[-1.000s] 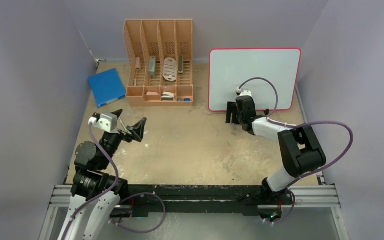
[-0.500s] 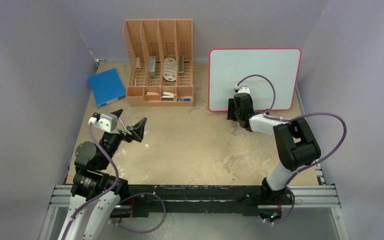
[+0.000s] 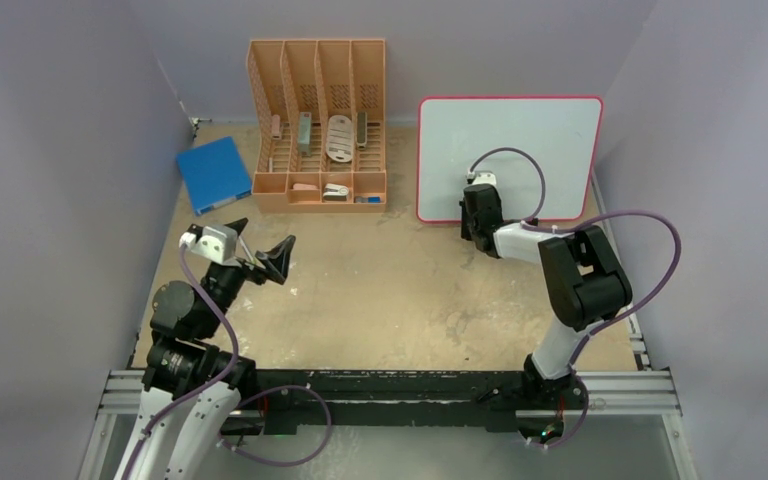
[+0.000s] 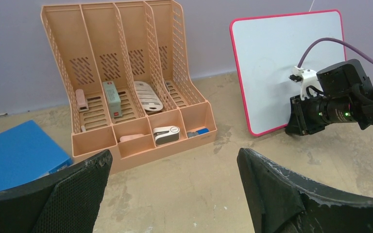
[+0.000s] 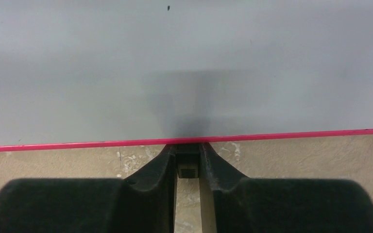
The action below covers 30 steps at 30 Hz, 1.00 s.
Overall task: Write a sentence on the whiteboard
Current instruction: Move the whiteboard to the center of the board.
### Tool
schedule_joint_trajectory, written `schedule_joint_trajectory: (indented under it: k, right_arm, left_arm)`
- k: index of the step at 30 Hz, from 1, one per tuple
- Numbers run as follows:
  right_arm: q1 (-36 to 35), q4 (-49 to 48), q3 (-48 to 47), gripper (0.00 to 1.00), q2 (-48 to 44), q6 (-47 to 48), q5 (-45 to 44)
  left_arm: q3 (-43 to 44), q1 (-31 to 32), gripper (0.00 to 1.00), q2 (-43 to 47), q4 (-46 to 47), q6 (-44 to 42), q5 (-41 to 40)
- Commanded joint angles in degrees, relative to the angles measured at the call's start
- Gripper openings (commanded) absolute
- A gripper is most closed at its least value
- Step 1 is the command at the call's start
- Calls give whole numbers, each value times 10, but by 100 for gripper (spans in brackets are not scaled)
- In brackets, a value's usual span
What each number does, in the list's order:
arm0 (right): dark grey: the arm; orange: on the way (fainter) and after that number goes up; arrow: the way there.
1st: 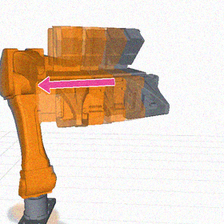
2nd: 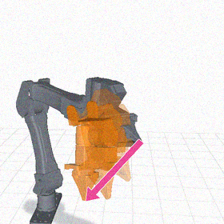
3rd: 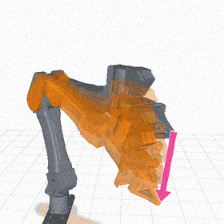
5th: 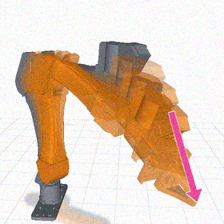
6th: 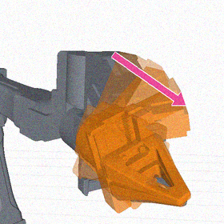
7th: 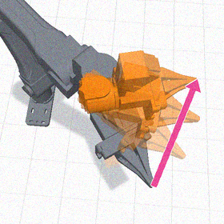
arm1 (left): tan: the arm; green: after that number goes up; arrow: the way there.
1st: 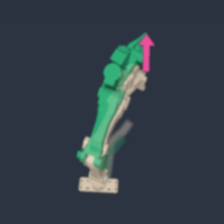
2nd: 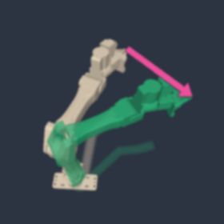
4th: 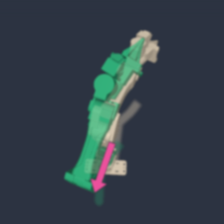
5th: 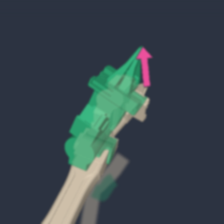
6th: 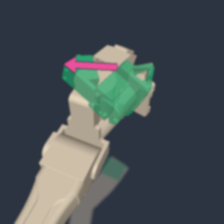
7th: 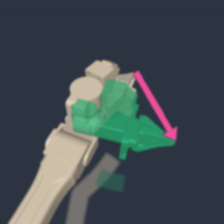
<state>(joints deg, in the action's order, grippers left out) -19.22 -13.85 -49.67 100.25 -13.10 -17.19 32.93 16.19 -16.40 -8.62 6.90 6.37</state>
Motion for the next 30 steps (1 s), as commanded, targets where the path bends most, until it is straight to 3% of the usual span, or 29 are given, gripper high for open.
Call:
schedule_joint_trajectory:
  k: [1,4,30]
  right_arm:
    - [0,-22,-26,15,-3,13,-40]
    - [-2,-18,-26,0,-4,12,-24]
    - [-217,38,-32,0,-45,-90,-4]
  left_arm:
    - [9,3,100,-6,25,2,9]
    - [9,3,100,-6,26,2,9]
    - [10,3,99,-7,19,2,4]
